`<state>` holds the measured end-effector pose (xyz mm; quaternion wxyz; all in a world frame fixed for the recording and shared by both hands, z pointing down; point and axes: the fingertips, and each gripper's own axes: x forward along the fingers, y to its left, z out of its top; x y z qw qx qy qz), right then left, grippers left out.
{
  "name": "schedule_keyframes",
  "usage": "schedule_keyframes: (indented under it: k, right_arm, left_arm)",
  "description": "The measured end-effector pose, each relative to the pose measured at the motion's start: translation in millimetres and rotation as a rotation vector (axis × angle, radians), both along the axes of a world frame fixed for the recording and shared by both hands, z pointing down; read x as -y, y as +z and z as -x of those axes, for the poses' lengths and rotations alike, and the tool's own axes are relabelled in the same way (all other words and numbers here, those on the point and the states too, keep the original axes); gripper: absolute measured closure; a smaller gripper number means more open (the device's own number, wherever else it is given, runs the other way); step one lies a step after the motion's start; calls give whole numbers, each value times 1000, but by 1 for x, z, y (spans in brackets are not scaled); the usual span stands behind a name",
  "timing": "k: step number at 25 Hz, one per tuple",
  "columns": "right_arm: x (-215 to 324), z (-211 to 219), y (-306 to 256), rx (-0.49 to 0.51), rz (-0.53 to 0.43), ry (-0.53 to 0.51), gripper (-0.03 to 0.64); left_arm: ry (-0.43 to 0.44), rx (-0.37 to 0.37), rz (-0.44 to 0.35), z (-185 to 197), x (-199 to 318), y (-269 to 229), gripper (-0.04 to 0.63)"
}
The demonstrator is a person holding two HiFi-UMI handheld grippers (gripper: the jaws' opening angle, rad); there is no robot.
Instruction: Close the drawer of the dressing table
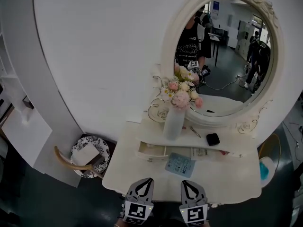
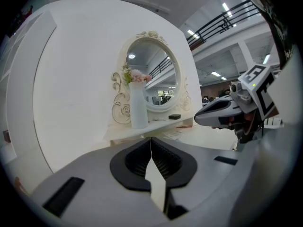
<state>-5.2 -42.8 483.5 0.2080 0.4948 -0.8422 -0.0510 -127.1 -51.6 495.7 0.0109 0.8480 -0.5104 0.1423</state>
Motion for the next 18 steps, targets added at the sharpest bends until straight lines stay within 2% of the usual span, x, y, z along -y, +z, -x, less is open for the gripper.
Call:
schedule_keyframes:
  k: [7, 18]
  right_arm:
    - [10, 9, 7, 19, -1, 8, 606]
    - [41, 10, 0, -12, 3, -101, 606]
  left_arm:
    - [17, -7, -10, 8, 9, -2, 578]
    - [-73, 12, 16, 7, 31, -2, 580]
